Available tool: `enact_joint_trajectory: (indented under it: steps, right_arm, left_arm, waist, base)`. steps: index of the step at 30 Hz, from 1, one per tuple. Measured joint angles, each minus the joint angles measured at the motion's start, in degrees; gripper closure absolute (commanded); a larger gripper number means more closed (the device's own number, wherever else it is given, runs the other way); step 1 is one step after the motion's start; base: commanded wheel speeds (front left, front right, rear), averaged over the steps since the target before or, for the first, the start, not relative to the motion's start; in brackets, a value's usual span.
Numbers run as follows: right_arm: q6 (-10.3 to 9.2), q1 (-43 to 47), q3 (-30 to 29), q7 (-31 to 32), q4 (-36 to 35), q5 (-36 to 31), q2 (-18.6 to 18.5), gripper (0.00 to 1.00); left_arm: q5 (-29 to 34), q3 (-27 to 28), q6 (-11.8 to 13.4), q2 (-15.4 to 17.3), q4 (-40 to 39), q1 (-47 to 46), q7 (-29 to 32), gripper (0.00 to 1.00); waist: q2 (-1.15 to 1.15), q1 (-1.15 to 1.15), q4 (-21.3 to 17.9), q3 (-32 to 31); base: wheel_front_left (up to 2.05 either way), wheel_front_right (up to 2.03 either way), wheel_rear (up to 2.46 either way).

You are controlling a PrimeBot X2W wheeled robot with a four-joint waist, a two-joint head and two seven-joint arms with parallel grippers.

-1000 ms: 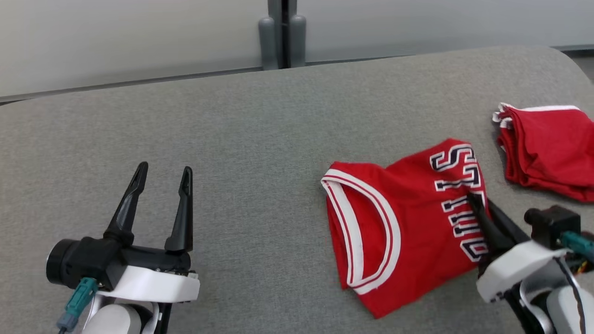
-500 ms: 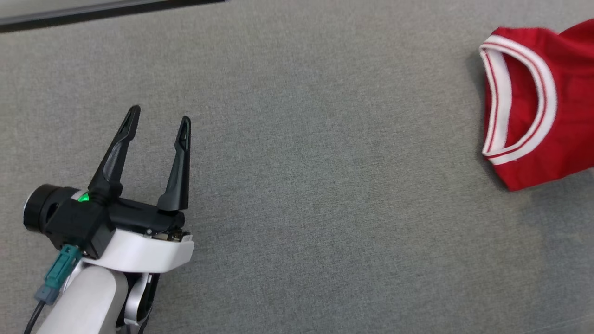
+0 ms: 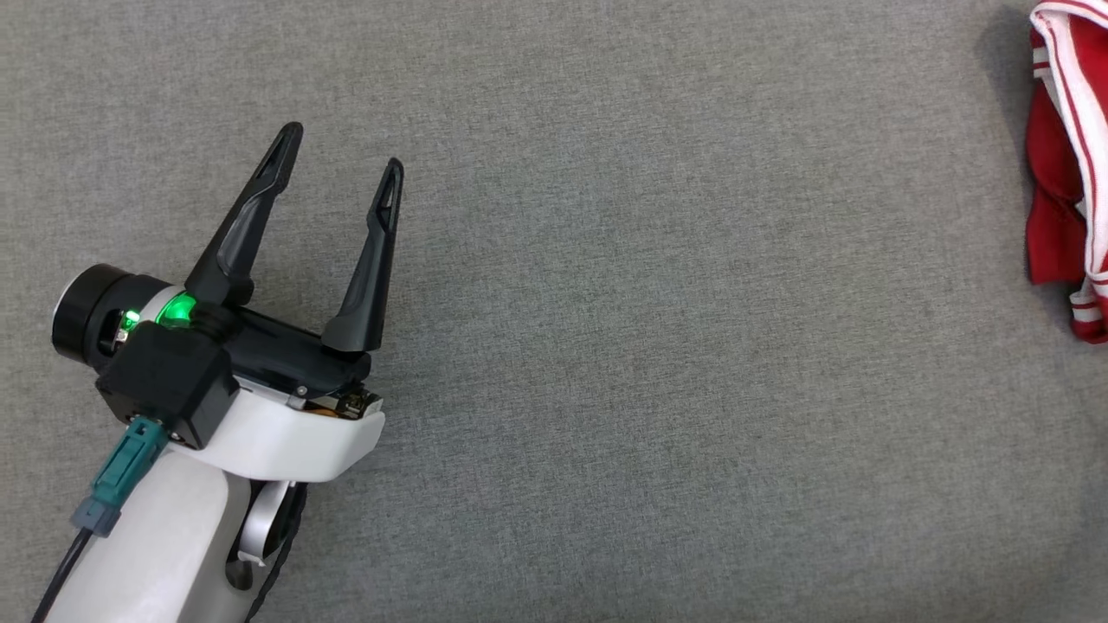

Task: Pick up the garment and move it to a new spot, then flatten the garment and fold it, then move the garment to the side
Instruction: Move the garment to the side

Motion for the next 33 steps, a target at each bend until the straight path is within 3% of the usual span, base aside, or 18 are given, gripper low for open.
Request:
enact_joint_trajectory:
  steps: [5,10,16,24,33]
  right_arm:
    - [0.0,0.12,-2.57,-4.9,3.87,-0.92,3.75,0.0]
    - [0.0,4.32,-1.56,-10.23,2.61,0.37,8.78,0.0]
    - [0.0,13.73,2.6,-13.23,-9.42,1.25,15.02,0.0]
    - [0.0,24.13,8.02,-9.53,-25.09,0.08,20.96,0.0]
    - [0.0,32.36,13.05,-5.0,-33.18,-0.58,24.09,0.0]
  left_arm:
    - [-0.4,-0.26,0.07,-0.54,1.46,0.19,-0.35,0.0]
    - [-1.41,0.21,1.23,-0.87,2.71,3.44,-1.0,0.0]
    - [-2.98,1.14,2.6,-1.01,4.2,8.43,-1.53,0.0]
    - [-5.09,2.12,3.83,-1.98,6.09,13.04,-1.87,0.0]
    - [-6.86,3.76,4.35,-2.1,8.95,17.88,-2.29,0.0]
  waist:
    - [0.0,0.0,0.2,-1.27]
    - [0.0,0.0,-0.27,-4.69]
    - [0.0,0.0,-0.49,-10.86]
    - [0.0,0.0,2.13,-16.59]
    - [0.0,0.0,7.48,-22.16]
  base:
    - [0.0,0.0,0.0]
    - [0.0,0.0,0.0]
    - [0.0,0.0,0.0]
    - [0.0,0.0,0.0]
    - [0.0,0.0,0.0]
